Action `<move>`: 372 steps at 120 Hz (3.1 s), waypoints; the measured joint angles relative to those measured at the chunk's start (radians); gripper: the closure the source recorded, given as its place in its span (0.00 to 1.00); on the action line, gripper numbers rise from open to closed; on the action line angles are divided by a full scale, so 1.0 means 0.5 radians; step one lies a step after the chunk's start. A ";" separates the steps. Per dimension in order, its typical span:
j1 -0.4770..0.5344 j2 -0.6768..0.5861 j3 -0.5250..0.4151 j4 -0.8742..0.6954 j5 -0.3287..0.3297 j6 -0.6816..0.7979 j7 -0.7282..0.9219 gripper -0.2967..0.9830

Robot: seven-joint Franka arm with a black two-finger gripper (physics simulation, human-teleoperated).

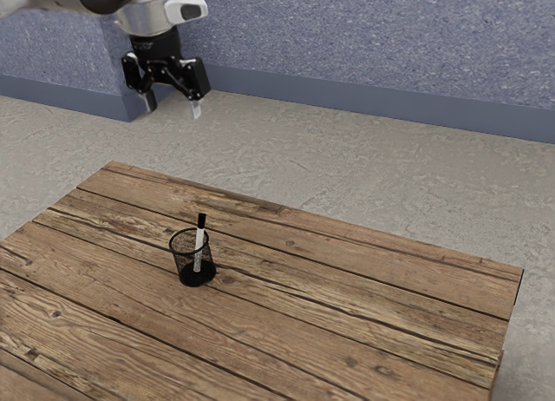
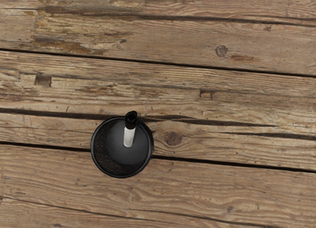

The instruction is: Take the marker out of the pen holder and place it to the left of the pen holder.

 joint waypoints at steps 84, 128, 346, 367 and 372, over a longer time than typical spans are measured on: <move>0.007 0.693 0.149 0.137 -0.118 0.171 -0.088 0.23; 0.007 1.025 0.250 0.245 -0.137 0.155 -0.045 0.23; 0.072 1.108 0.477 0.113 0.237 -0.883 0.043 0.84; 0.149 1.255 0.470 0.300 0.230 -0.946 0.035 0.84; 0.166 1.286 0.467 0.341 0.226 -0.955 0.034 0.84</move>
